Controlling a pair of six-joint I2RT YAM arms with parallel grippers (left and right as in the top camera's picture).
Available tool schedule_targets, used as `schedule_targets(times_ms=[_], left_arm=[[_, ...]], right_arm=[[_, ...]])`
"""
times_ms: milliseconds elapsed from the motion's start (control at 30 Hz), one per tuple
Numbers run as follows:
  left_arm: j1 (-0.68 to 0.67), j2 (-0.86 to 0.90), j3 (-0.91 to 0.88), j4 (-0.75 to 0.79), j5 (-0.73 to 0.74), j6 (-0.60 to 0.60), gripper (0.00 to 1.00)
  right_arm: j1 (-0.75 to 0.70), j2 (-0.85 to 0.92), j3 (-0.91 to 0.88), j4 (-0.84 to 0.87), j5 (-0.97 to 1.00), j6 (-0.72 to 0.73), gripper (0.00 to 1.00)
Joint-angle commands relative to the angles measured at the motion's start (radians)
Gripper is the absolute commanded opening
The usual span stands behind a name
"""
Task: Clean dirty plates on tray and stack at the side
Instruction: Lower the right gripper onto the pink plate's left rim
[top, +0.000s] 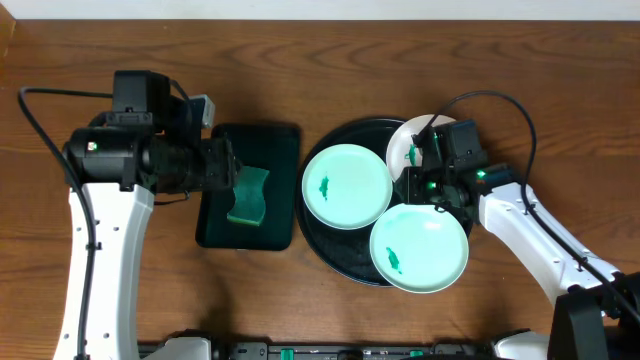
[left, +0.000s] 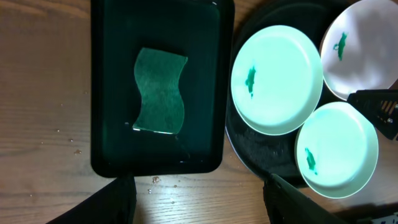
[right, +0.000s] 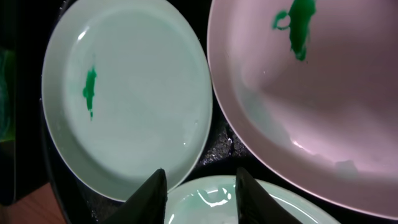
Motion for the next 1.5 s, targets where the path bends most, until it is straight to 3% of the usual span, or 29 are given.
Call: schedule_targets(times_ms=[0, 500, 1467], left_arm=[[-0.002, 0.003, -0.044, 0.009, 0.009, -0.001, 0.66], [-0.002, 0.003, -0.129, 0.108, 0.009, -0.001, 0.66], [-0.002, 0.004, -0.129, 0.114, -0.021, -0.001, 0.66]], right_arm=[[0.009, 0.005, -0.005, 0.003, 0.011, 0.019, 0.34], [0.060, 0.011, -0.011, 0.022, 0.083, 0.045, 0.33], [0.064, 0.065, -0.039, 0.074, 0.086, 0.101, 0.29]])
